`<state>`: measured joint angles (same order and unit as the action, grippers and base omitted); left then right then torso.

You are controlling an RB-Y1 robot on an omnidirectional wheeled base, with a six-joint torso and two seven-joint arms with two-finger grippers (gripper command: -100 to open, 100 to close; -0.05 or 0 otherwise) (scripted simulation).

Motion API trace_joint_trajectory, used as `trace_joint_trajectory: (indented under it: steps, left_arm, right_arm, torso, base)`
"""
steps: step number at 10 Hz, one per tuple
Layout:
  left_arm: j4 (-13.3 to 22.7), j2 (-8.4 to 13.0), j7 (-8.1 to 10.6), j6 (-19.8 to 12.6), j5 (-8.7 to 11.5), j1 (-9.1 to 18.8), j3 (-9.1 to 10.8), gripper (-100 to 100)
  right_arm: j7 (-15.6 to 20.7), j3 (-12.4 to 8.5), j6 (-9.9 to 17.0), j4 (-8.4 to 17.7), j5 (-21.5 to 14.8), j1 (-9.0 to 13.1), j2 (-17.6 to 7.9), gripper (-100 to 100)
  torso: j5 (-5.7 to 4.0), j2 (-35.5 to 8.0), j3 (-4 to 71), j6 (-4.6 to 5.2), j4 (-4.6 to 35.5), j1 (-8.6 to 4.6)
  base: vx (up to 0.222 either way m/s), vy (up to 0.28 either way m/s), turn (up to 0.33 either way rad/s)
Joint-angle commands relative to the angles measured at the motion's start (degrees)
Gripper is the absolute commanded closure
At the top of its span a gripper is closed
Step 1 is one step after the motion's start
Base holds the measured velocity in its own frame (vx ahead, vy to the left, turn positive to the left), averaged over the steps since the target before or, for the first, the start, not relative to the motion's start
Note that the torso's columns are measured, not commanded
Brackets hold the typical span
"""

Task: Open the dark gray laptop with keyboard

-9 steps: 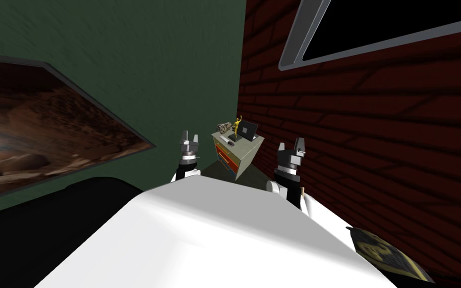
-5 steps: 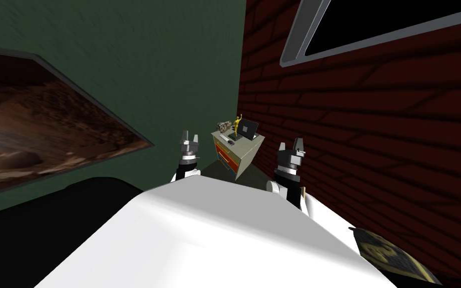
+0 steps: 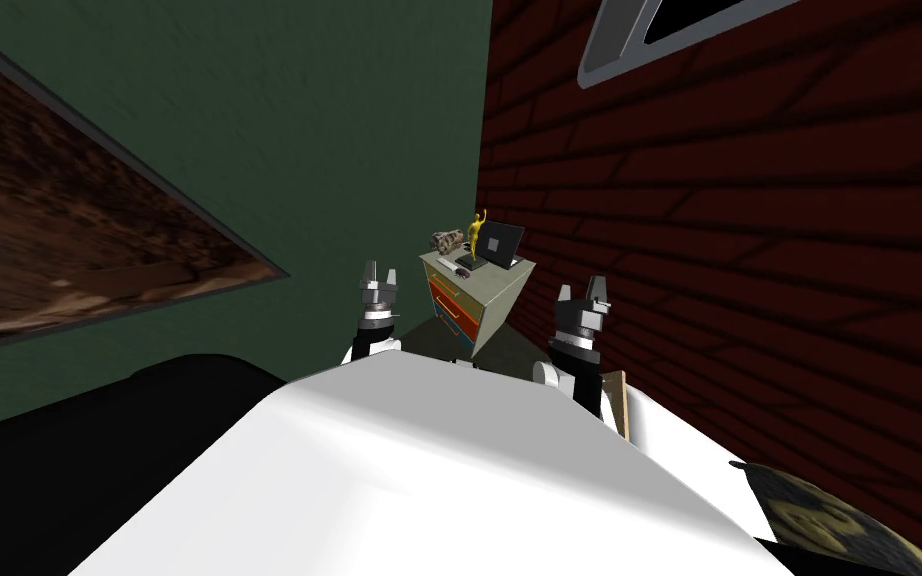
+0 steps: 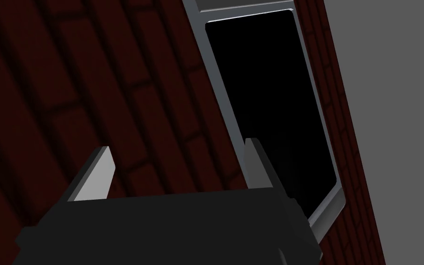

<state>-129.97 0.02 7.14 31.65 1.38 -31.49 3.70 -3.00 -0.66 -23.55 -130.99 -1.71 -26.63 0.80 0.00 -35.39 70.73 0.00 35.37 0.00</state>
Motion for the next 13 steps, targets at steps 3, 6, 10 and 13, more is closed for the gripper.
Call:
trace_joint_trajectory:
  steps: [3, 6, 10, 13]
  left_arm:
    - [0.0, 0.0, 0.00, 0.0, 0.0, 0.0, 0.00, 0]
    - [0.0, 0.0, 0.00, 0.0, 0.0, 0.0, 0.00, 0]
    - [0.0, 0.0, 0.00, 0.0, 0.0, 0.0, 0.00, 0]
    - [0.0, 0.0, 0.00, 0.0, 0.0, 0.0, 0.00, 0]
  right_arm:
    - [1.8, 0.1, 0.0, 1.1, -2.5, 1.5, -5.1, -100]
    - [5.1, 0.4, 0.0, 2.8, -7.0, 4.2, -9.7, -100]
    - [9.6, 0.7, -0.1, 5.1, -13.2, 8.0, -14.4, -100]
    - [13.2, 0.9, -0.1, 6.8, -18.1, 10.9, -17.7, -100]
  torso:
    - [-0.01, -6.7, 13.5, 0.00, 6.7, -0.04]
    - [-0.01, -6.9, 13.9, 0.00, 6.9, -0.03]
    - [0.00, -6.9, 13.8, 0.00, 6.9, 0.00]
    - [-0.01, -6.9, 13.8, 0.00, 6.9, -0.03]
  base:
    - [0.007, -0.011, 0.022]
    - [0.017, -0.030, 0.034]
    - [0.022, -0.039, 0.043]
    - [0.018, -0.036, 0.040]
